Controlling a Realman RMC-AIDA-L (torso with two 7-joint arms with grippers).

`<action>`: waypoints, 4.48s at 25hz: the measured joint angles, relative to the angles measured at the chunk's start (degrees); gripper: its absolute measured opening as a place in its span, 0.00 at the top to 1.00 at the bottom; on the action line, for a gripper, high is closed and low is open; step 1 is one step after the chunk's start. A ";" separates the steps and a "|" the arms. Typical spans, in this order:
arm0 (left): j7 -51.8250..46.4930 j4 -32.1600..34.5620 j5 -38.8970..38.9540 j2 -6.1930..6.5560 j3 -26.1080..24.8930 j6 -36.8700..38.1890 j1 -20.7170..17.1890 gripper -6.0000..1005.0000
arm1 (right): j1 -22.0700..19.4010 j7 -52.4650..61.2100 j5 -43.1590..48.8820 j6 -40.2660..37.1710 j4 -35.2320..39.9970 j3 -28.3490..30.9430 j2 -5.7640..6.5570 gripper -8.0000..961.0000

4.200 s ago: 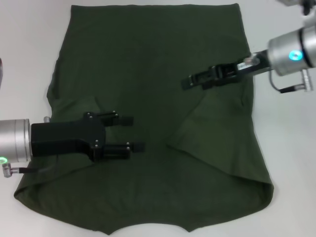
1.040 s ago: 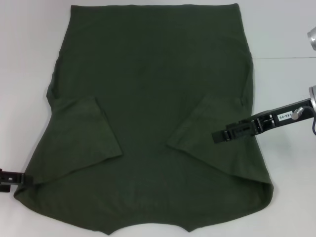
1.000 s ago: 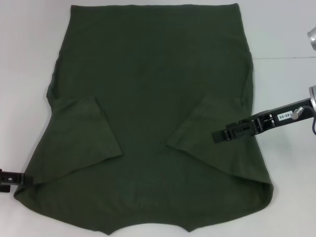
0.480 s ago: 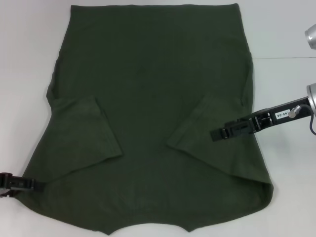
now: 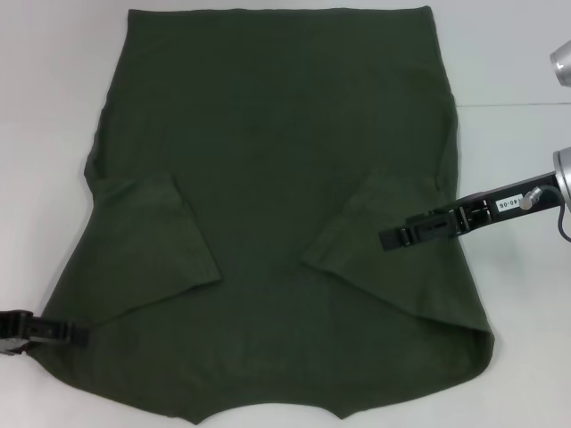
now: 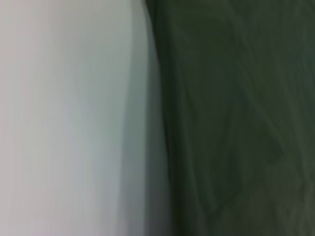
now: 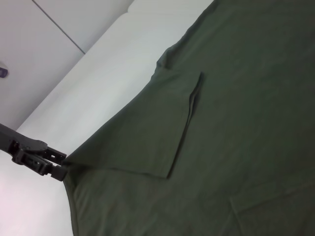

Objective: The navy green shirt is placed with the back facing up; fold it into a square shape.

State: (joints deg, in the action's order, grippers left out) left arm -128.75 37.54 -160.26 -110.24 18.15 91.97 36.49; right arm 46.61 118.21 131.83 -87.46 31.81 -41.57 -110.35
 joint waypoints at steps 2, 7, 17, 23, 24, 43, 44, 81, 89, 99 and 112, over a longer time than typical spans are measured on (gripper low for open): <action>-0.01 -0.71 0.04 0.12 0.01 -0.14 0.35 0.13 | 0.04 0.00 0.00 0.05 0.00 0.00 -0.02 0.02; -0.09 -1.51 -0.15 0.17 0.04 -0.58 0.96 0.13 | 0.15 0.00 -0.02 0.24 0.00 0.00 -0.03 0.02; -0.31 -1.51 -0.21 0.13 0.07 -1.10 1.09 0.13 | 0.57 0.04 -0.10 0.42 0.00 0.00 -0.11 0.02; -0.40 -1.50 -0.22 -0.03 1.37 -1.10 1.14 0.19 | 0.75 0.15 -0.09 0.61 0.00 0.00 -0.21 0.02; -0.46 -1.51 -0.22 -0.04 1.47 -1.10 1.16 0.20 | 0.78 0.15 -0.10 0.62 0.00 0.00 -0.21 0.02; -1.43 -1.50 -0.23 -0.06 1.63 -2.89 1.47 0.60 | 1.22 0.12 -0.08 1.24 0.00 -0.27 -0.65 0.02; -1.47 -1.50 -0.24 -0.04 1.62 -2.97 1.50 0.61 | 1.26 0.15 -0.09 1.35 0.00 -0.32 -0.65 0.02; -1.91 -1.22 -0.49 0.31 5.92 -3.10 2.53 0.98 | -1.21 5.69 0.47 -1.31 0.43 -0.42 1.38 0.02; -1.84 -1.22 -0.49 0.28 6.74 -3.10 2.63 0.98 | -1.83 5.99 0.84 -1.21 0.29 -0.46 1.64 0.02; -2.08 -1.15 -0.48 0.29 6.72 -2.92 2.90 0.98 | -2.82 11.33 2.51 -4.70 0.65 -0.36 4.01 0.02; -2.19 -1.35 -0.18 0.29 6.72 -2.68 3.36 0.98 | -6.04 16.84 5.88 -7.31 -0.12 -0.47 6.49 0.02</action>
State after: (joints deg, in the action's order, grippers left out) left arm -130.94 36.19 -160.44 -109.95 24.87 89.30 39.85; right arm 40.57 135.04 137.72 -94.78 31.70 -42.04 -103.86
